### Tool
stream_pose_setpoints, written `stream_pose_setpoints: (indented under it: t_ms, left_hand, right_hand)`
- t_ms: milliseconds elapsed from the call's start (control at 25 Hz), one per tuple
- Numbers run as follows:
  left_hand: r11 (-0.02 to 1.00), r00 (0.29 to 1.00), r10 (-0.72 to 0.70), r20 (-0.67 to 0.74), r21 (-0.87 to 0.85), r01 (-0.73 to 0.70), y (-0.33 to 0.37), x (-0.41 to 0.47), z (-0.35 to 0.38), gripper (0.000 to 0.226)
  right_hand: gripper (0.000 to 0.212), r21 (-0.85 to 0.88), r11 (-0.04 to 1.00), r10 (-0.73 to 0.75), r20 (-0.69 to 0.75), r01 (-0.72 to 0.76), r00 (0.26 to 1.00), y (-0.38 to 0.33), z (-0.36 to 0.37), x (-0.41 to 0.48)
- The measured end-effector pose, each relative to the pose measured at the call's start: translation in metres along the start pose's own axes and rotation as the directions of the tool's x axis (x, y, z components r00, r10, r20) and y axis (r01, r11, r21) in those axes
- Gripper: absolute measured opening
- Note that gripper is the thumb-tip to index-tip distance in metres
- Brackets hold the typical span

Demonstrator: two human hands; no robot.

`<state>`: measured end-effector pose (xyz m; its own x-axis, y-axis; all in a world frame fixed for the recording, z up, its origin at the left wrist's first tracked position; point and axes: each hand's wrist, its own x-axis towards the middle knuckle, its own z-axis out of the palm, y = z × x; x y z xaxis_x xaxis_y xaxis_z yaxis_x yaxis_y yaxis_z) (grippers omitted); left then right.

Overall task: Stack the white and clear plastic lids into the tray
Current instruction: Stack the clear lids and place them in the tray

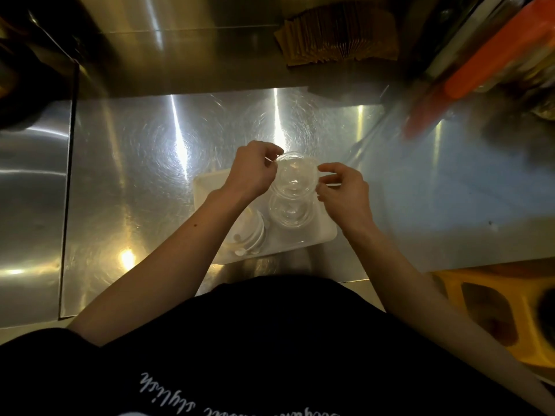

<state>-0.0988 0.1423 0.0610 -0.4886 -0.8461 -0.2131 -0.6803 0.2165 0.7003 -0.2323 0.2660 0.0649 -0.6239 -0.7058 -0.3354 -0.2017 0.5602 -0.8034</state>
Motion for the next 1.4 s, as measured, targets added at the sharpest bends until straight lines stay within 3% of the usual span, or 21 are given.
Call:
stream_pose_setpoints:
  t_ms: [320,640,920,1040,1240,1400]
  left_hand:
    - [0.995,0.996,0.035,0.078,0.087,-0.042,-0.006,-0.013,0.010,0.034]
    - [0.982,0.979,-0.006,0.204,0.187,-0.034,-0.009,-0.008,0.016,0.039]
    - [0.976,0.962,-0.014,0.271,0.215,-0.047,-0.005,-0.002,0.025,0.045]
    - [0.975,0.956,-0.016,0.292,0.216,-0.050,-0.005,-0.001,0.029,0.046]
    - [0.975,0.954,0.001,0.300,0.212,-0.068,-0.007,-0.002,0.031,0.045]
    - [0.977,0.953,-0.009,0.302,0.204,-0.055,-0.009,-0.003,0.031,0.044]
  right_hand:
    - [0.043,-0.111,0.993,0.056,0.054,-0.049,0.997,-0.001,0.001,-0.028]
    - [0.041,-0.348,0.934,-0.025,0.148,0.076,0.989,-0.002,0.011,-0.035]
    - [0.057,-0.417,0.907,0.067,0.282,0.059,0.957,0.008,0.016,-0.034]
    - [0.057,-0.422,0.907,0.130,0.286,0.003,0.949,0.009,0.014,-0.033]
    - [0.042,-0.445,0.896,0.112,0.261,0.016,0.959,0.008,0.014,-0.035]
    - [0.043,-0.446,0.895,0.120,0.268,0.013,0.956,0.007,0.015,-0.035]
